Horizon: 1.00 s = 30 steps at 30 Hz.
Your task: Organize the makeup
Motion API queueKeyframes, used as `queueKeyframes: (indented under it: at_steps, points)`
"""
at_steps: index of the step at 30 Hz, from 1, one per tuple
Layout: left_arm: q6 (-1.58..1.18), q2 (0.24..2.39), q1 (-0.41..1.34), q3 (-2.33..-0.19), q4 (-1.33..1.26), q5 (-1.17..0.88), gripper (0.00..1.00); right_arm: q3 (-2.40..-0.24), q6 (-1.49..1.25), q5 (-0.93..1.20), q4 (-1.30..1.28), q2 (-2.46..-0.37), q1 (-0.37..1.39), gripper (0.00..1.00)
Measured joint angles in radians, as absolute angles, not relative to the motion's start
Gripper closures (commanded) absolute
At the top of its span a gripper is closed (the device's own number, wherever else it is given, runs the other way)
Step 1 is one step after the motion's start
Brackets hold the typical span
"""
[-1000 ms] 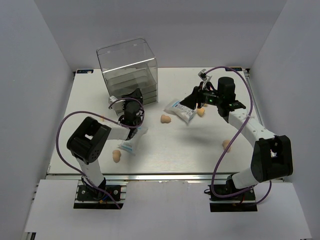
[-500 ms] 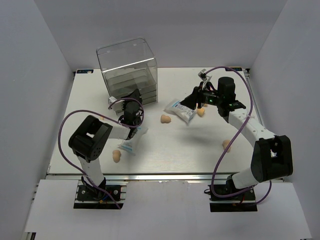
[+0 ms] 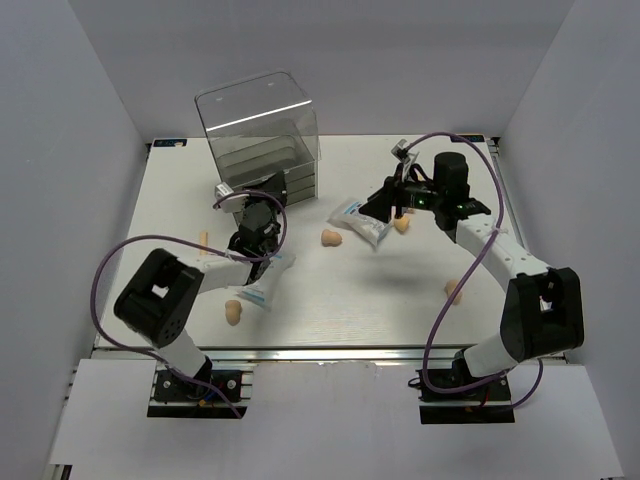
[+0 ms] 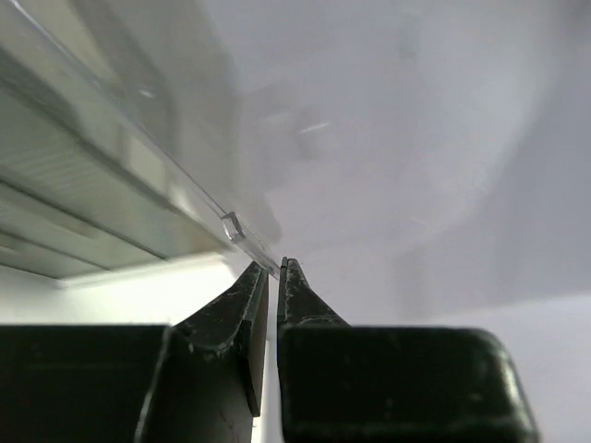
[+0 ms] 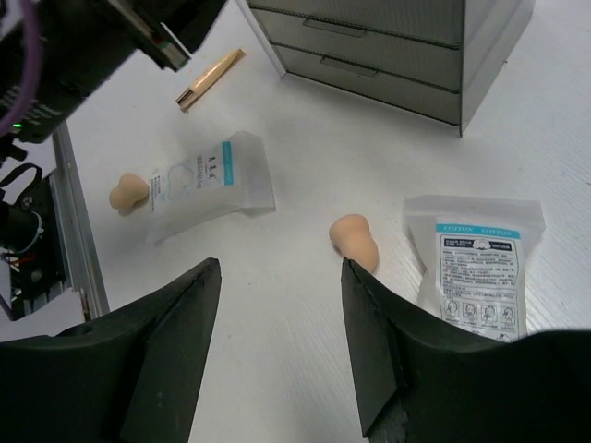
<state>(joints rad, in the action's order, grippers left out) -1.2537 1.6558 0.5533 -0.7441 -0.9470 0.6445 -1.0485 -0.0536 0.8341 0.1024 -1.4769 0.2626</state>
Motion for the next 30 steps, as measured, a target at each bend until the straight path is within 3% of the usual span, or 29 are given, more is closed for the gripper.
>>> queueKeyframes:
  at_steps: [6,13,23,30]
  points:
    - [-1.219,1.503,0.576,-0.743,-0.948,0.589,1.00,-1.140,-0.157,0.834,0.120,-1.548,0.269,0.34]
    - [-1.191,1.438,0.580,-0.743,-0.939,0.564,1.00,-1.318,-0.545,0.813,0.291,-1.697,0.282,0.25]
    - [-1.164,1.433,0.580,-0.743,-0.917,0.559,1.00,-1.687,-0.846,0.839,0.424,-1.978,0.351,0.28]
    - [-1.155,1.424,0.580,-0.743,-0.905,0.555,1.00,-1.779,-0.908,0.866,0.451,-2.048,0.382,0.36]
